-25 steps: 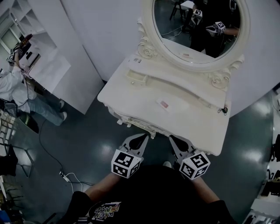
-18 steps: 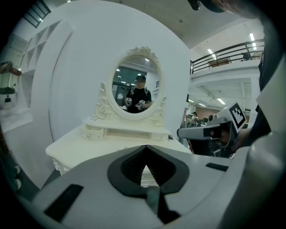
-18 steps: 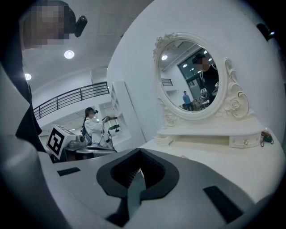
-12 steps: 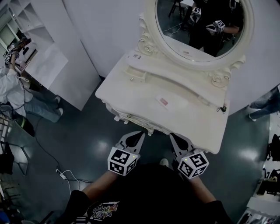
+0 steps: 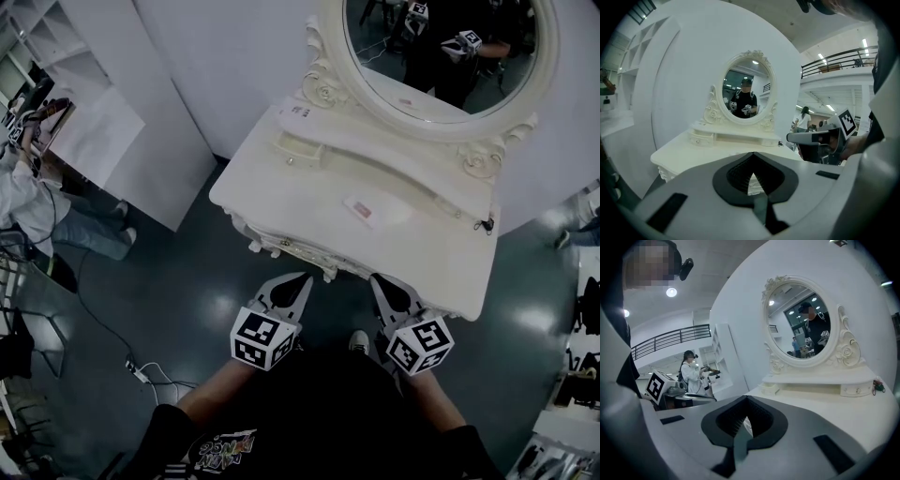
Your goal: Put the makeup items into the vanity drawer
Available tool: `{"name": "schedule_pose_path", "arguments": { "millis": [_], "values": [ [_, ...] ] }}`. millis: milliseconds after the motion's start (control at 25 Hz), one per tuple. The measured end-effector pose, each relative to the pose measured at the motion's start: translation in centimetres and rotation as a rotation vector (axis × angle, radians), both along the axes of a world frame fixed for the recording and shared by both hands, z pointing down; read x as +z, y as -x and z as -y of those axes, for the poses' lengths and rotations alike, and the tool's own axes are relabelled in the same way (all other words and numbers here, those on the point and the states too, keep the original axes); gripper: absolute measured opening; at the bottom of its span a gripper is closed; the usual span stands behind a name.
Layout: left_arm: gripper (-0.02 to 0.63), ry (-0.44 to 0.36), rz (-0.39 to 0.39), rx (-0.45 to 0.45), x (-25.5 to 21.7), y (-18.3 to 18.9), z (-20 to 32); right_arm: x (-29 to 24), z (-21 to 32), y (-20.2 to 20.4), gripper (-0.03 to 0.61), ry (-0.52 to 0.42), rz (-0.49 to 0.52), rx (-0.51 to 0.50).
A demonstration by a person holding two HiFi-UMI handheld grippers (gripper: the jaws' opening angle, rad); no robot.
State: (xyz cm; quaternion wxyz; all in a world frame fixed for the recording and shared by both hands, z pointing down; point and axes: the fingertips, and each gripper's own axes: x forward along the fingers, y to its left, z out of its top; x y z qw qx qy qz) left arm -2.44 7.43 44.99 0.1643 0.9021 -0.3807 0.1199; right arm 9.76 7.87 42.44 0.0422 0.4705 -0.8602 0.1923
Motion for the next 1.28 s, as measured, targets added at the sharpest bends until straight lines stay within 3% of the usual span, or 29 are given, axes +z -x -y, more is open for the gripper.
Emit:
{"name": "schedule_pose_path", "arguments": {
  "millis": [920,1280],
  "values": [
    [0.008,-0.011,-0.013,0.130,0.9,4.6,3.2,1.5,2.1,3.9,0.028,-0.003,-0.043,0.183],
    [0.008,0.007,-0.025,0.136,1.3,3.7,4.2,1.4,3.9,3.1,0.028,-0.001,-0.082,0.186]
  ]
}}
